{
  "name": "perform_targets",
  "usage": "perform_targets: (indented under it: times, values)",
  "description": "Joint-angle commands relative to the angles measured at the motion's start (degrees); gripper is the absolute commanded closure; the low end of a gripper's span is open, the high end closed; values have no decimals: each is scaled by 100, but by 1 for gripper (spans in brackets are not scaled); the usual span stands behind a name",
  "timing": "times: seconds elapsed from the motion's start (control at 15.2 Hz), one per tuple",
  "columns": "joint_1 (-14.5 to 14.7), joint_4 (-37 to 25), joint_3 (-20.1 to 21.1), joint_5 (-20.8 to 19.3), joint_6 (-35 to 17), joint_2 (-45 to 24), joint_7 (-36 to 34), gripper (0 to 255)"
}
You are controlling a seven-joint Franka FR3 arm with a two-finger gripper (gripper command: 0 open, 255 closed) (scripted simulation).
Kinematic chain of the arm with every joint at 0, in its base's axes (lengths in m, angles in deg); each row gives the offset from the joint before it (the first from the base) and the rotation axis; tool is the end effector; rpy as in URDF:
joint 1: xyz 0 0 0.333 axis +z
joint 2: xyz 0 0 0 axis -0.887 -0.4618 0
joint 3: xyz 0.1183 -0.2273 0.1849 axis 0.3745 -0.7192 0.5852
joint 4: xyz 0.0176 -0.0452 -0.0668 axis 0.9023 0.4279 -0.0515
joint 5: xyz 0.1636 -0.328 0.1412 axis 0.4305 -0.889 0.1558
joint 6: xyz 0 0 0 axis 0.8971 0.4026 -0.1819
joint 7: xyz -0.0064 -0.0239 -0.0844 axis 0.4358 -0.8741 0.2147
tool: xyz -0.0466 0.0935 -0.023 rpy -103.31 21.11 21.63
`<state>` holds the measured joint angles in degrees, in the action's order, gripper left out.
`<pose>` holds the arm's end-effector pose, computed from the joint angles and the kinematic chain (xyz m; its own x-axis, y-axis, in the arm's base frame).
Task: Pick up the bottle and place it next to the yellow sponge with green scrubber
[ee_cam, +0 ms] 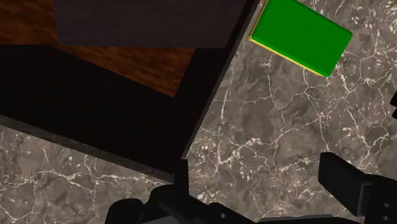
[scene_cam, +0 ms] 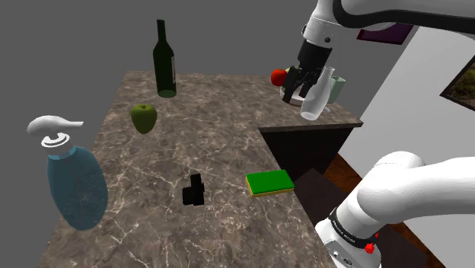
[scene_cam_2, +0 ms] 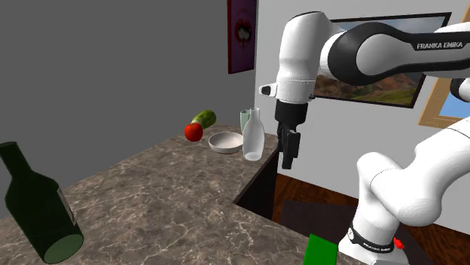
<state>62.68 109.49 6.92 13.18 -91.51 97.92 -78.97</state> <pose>0.3200 0.0335 0.5794 0.9984 0.0399 0.0403 0.0421 -0.9975 -0.0571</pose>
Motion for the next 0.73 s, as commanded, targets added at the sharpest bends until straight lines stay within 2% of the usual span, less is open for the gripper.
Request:
perform_targets:
  times: [0.0,0.66]
  values:
    - [0,0,0,0,0,0,0,0]
    - [-443,-651,-1154,-708,-114,-707,1297,0]
